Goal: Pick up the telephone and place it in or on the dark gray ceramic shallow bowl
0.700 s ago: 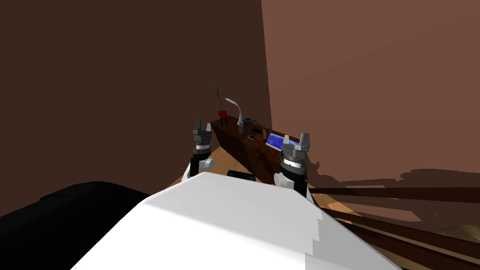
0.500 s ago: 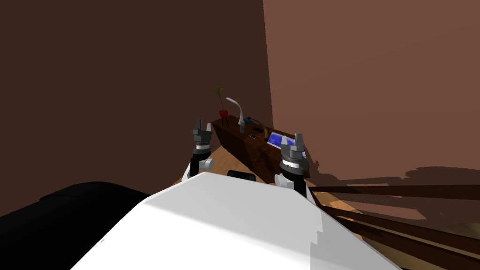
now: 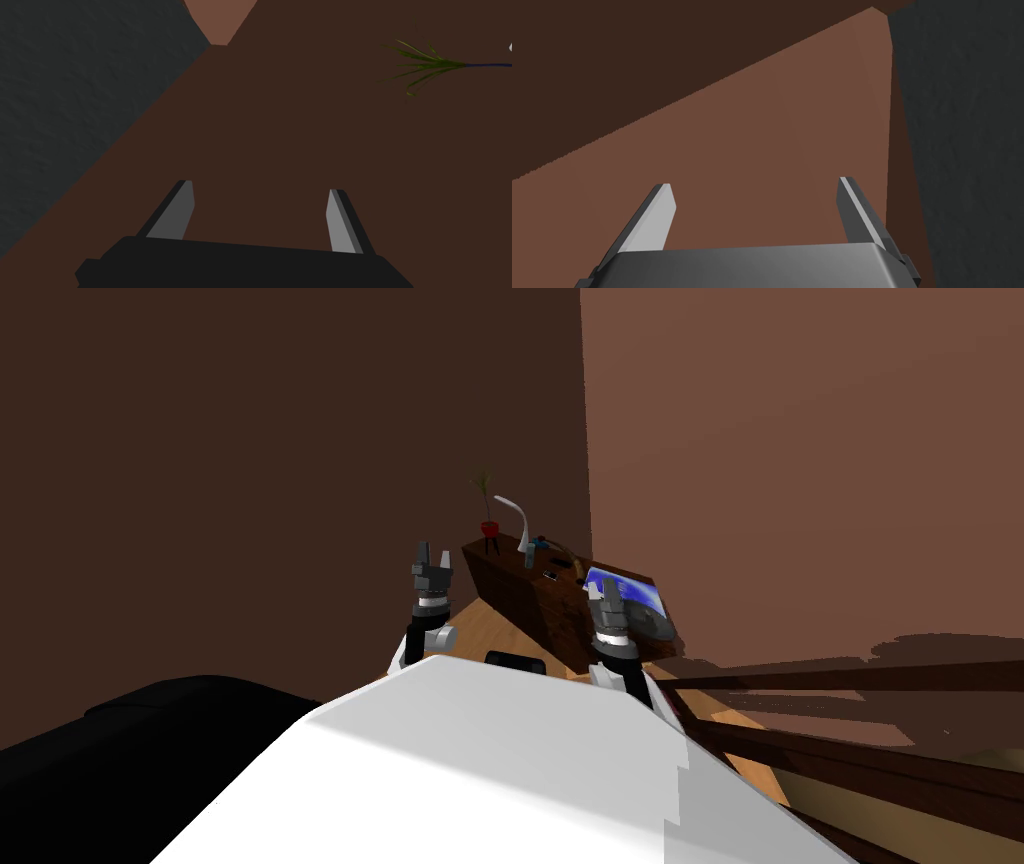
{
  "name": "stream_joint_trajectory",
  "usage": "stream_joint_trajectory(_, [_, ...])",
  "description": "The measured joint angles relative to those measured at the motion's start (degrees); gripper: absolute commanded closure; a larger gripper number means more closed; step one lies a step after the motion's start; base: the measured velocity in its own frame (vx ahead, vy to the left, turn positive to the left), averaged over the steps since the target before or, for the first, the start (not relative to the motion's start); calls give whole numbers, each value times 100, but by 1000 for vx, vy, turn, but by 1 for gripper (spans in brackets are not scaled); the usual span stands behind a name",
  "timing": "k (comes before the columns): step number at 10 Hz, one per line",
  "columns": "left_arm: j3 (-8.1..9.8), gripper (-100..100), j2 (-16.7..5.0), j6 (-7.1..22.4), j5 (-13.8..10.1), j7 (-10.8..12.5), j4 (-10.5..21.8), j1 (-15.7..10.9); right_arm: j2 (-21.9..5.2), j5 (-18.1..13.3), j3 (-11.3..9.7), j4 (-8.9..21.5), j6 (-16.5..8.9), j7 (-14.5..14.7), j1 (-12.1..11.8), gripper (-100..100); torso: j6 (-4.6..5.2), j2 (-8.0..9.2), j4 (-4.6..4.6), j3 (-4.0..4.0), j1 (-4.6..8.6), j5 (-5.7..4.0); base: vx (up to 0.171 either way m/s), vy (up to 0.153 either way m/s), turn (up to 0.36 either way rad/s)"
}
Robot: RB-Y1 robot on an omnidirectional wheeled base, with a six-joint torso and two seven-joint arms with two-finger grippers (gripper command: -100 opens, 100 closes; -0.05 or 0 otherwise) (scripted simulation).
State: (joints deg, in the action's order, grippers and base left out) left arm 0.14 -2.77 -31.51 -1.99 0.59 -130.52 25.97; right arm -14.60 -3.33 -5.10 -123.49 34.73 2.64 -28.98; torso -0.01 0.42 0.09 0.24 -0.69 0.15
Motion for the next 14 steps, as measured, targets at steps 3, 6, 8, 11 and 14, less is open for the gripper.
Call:
stream_joint_trajectory(3, [1,0,-1,0,0,0,0,1,-500,-149,-118,139,43,108,-10,-100,1,-14,-2,-7,17,-1,-77,155,21])
stream_joint_trajectory(6, [1,0,-1,0,0,0,0,0,-993,-335,-256,377,107,229,20,-100,0,-10,-2,-6,22,-3,-66,127,20])
stream_joint_trajectory(8, [0,0,0,0,0,0,0,0,-1348,-439,-316,516,131,290,43,-100,0,-18,-4,-10,11,-1,-58,157,30])
stream_joint_trajectory(11, [1,0,-1,0,0,0,0,1,-1874,-599,-424,699,150,384,73,-100,1,-28,-5,-16,20,-1,-29,119,21])
stream_joint_trajectory(14, [1,0,-1,0,0,0,0,1,-2333,-722,-502,864,175,448,95,-100,1,-30,-6,-16,37,-6,-34,114,53])
